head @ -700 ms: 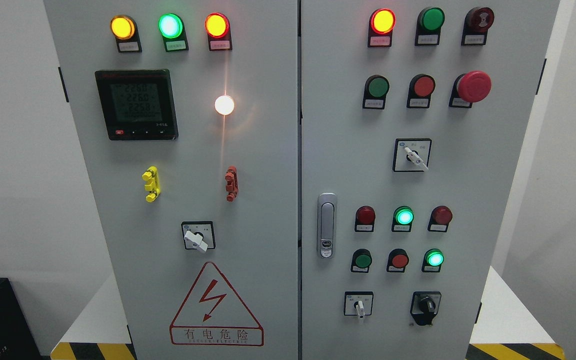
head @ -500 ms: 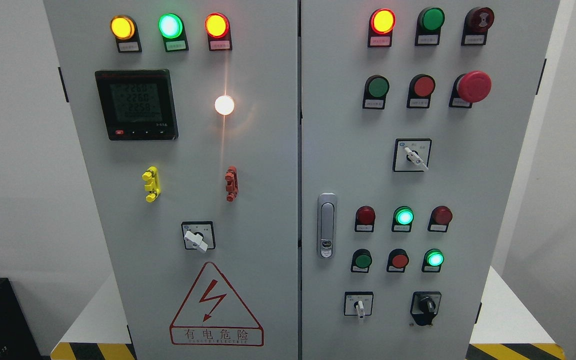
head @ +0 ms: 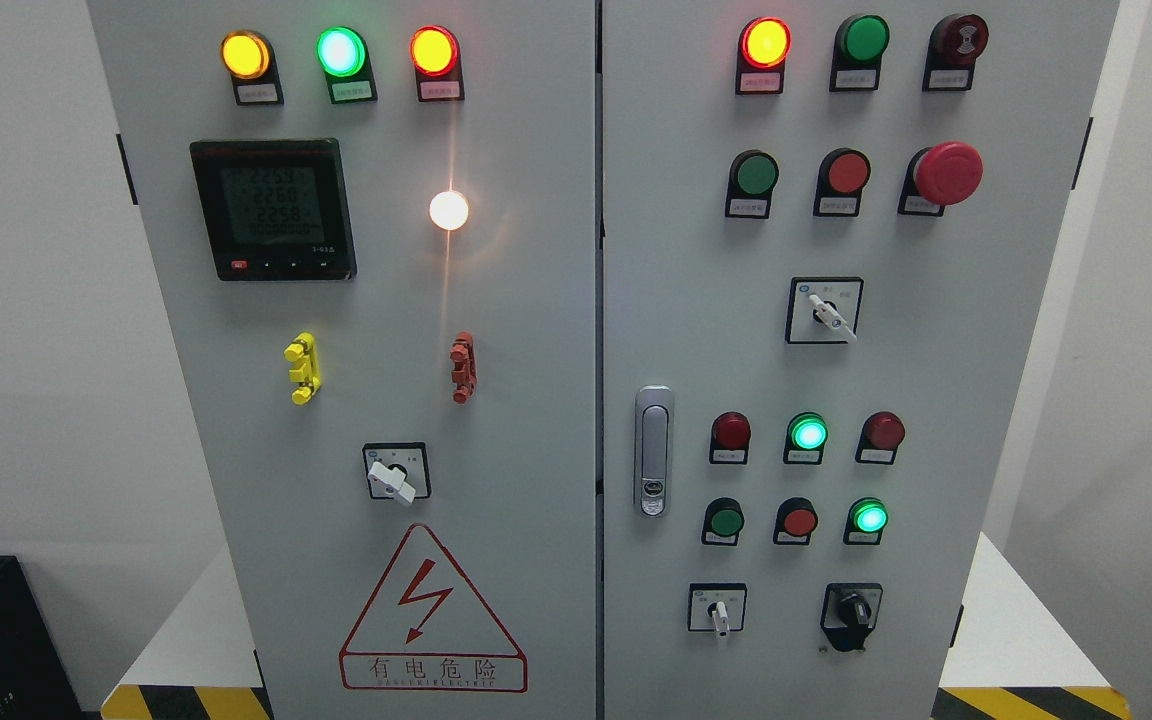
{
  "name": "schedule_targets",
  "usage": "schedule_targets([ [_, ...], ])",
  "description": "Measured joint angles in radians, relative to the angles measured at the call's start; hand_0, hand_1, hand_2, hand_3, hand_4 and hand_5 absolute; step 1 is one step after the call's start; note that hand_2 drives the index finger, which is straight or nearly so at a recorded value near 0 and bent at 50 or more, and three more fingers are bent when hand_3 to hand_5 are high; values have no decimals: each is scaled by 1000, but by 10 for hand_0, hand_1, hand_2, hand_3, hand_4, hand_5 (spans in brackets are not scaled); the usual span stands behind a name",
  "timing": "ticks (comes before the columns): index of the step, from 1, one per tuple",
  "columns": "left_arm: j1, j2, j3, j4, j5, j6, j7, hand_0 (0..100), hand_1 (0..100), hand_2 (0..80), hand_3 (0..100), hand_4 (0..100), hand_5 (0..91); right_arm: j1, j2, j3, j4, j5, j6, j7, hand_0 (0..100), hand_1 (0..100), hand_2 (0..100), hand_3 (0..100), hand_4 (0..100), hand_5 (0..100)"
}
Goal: Flip black knob to close circuit
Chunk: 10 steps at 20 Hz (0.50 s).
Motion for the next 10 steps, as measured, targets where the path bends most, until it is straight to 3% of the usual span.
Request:
schedule_targets([
  [3, 0, 0, 0, 0, 0, 0, 0, 120, 556, 0, 0, 0, 0, 3, 2, 1, -23, 14, -55, -20, 0, 129, 62, 176, 192, 212],
  [5, 0, 0, 0, 0, 0, 0, 0, 120, 556, 0, 0, 0, 0, 12, 3, 4, -52, 20, -71, -49, 0, 130, 209, 360, 377, 316],
  [9, 0, 0, 0, 0, 0, 0, 0, 120, 556, 0, 0, 0, 0, 51, 3, 10, -145, 91, -83, -126, 0, 129, 387, 571, 522, 434],
  [10, 0, 0, 0, 0, 0, 0, 0, 120, 556, 0, 0, 0, 0, 58, 3, 11, -169, 118, -85, -144, 0, 120, 477, 633, 580, 503],
])
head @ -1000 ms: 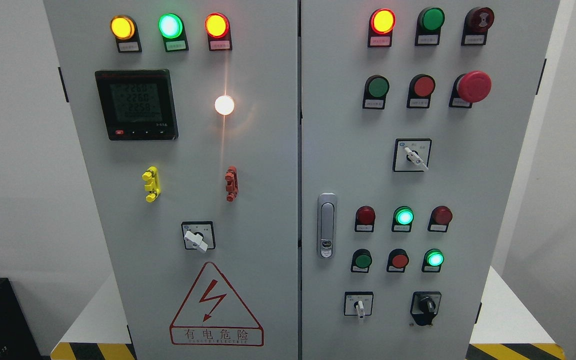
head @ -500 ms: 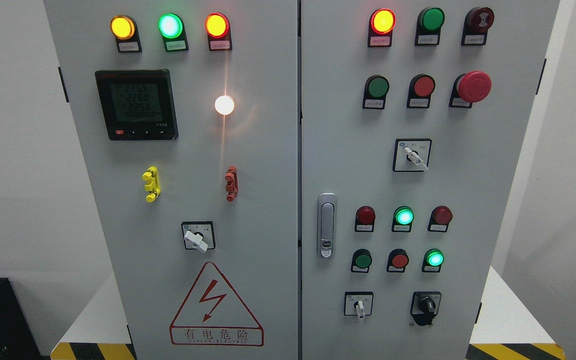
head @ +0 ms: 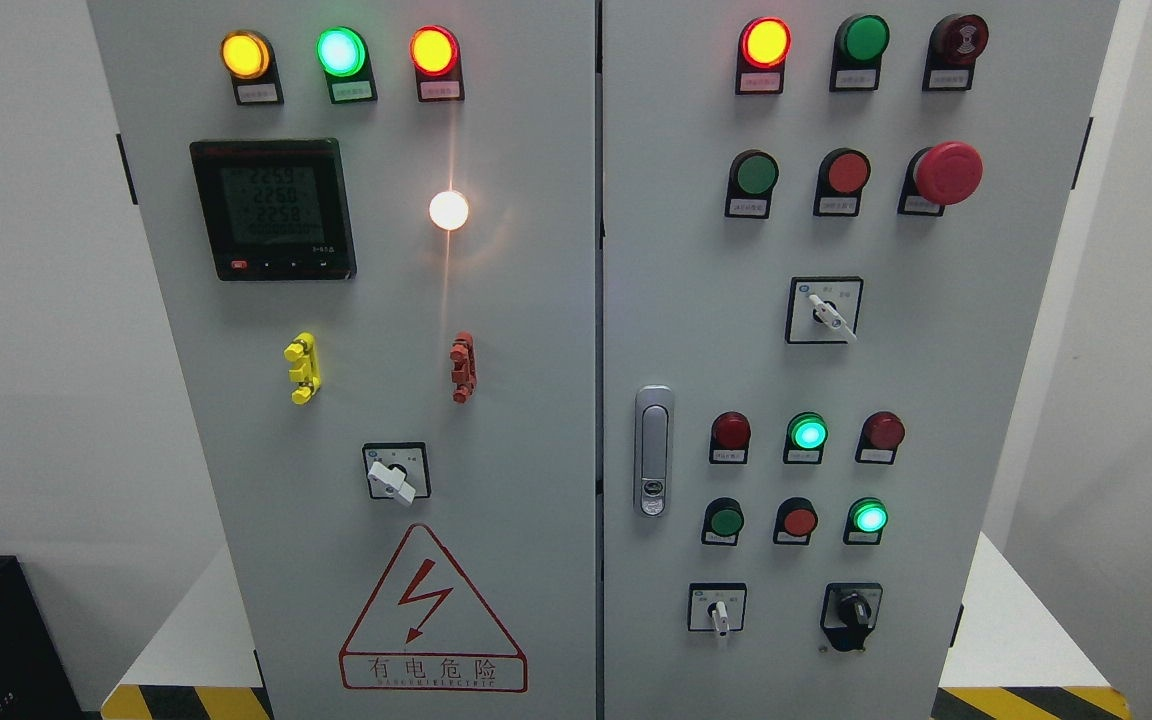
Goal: Flip black knob to close circuit
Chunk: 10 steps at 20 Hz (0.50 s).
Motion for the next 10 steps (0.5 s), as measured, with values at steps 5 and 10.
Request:
schedule_targets([
  [5, 0, 0, 0, 0, 0, 0, 0, 120, 556, 0, 0, 0, 0, 26, -2, 3, -132, 162, -21, -115, 0, 0, 703, 811, 734, 674],
  [10, 0, 0, 0, 0, 0, 0, 0, 120, 556, 0, 0, 0, 0, 51, -5, 5, -279, 390, -27, -215, 0, 0, 806, 889, 787, 761],
])
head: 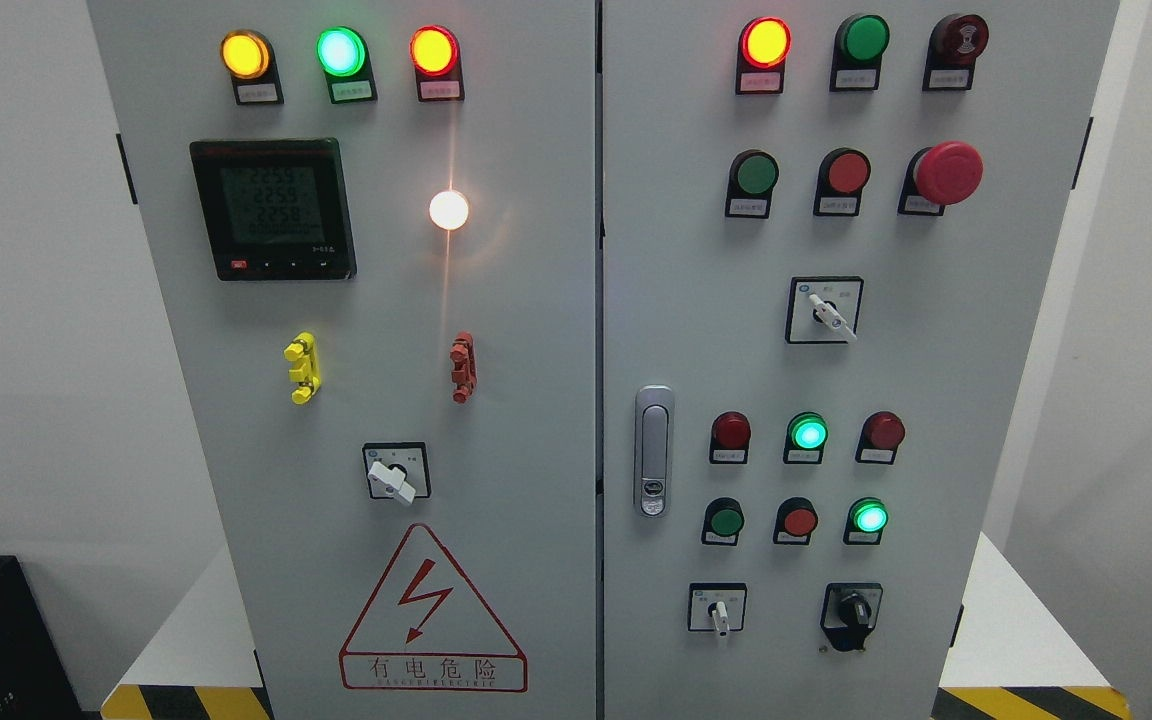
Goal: Flip black knob to close circuit
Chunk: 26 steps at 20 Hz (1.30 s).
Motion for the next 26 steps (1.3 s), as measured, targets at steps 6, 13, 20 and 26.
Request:
schedule_targets([
  [6, 0, 0, 0, 0, 0, 0, 0, 120, 556, 0, 0, 0, 0, 22, 1, 2, -222, 262, 0, -54, 0, 0, 863, 977, 831, 833],
  [13, 0, 0, 0, 0, 0, 0, 0, 120, 556, 0, 0, 0, 0, 10, -1, 1, -473, 496, 0, -66, 0, 0, 883, 1000, 865, 876],
  [20, 0, 0, 0, 0, 0, 0, 0, 120, 556, 0, 0, 0, 0, 1, 2, -2, -684, 640, 41, -45, 0, 0, 898, 1000, 899, 930],
  [26, 0, 0, 0, 0, 0, 0, 0, 120, 556, 0, 0, 0, 0, -31, 4, 1, -826, 689, 145, 20, 0, 0, 899, 1000, 908, 949],
])
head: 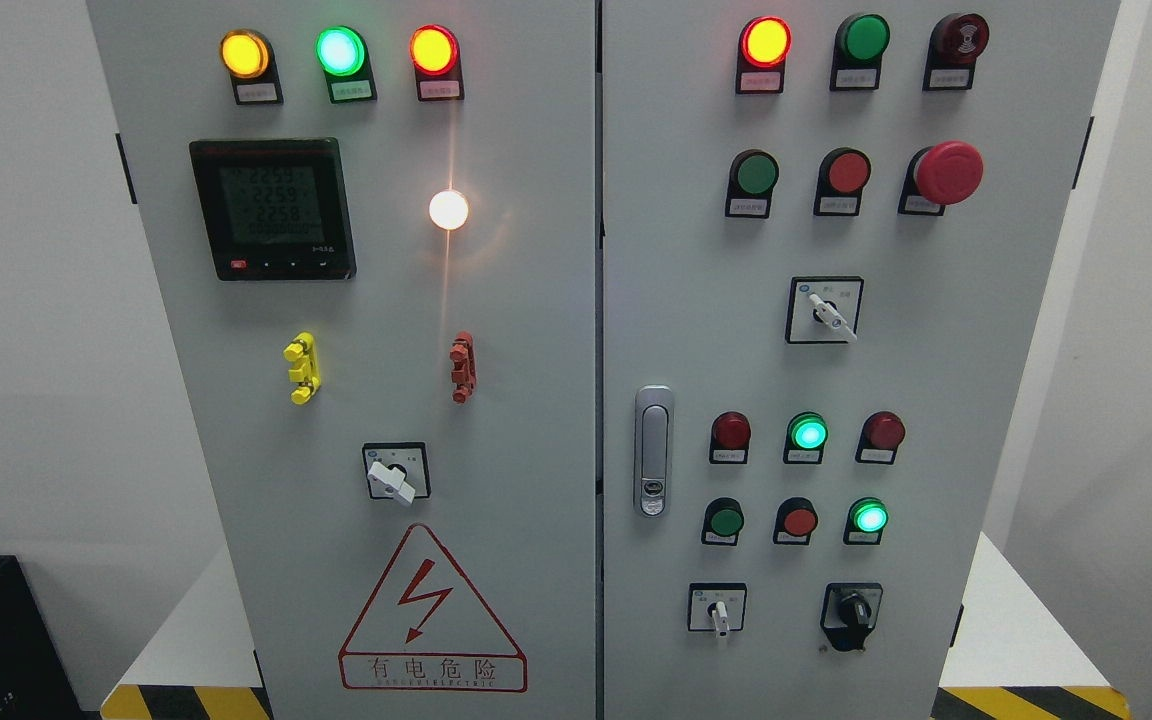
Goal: Flip black knob to close circuit
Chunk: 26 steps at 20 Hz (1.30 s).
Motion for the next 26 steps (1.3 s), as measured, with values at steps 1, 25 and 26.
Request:
schedule_targets([
  [1, 0, 0, 0, 0, 0, 0, 0, 120, 556, 0, 0, 0, 0, -9, 0, 1, -20, 4, 16, 10, 0, 0, 899, 1000, 908, 950],
  [25, 0, 0, 0, 0, 0, 0, 0, 120, 556, 0, 0, 0, 0, -249, 8, 92, -244, 106, 277, 190, 0, 0, 900, 1000, 917, 962],
  [26, 0, 0, 0, 0, 0, 0, 0, 120, 556, 0, 0, 0, 0, -260, 8, 96, -245, 109, 281, 199, 0, 0, 901, 1000, 917, 962],
])
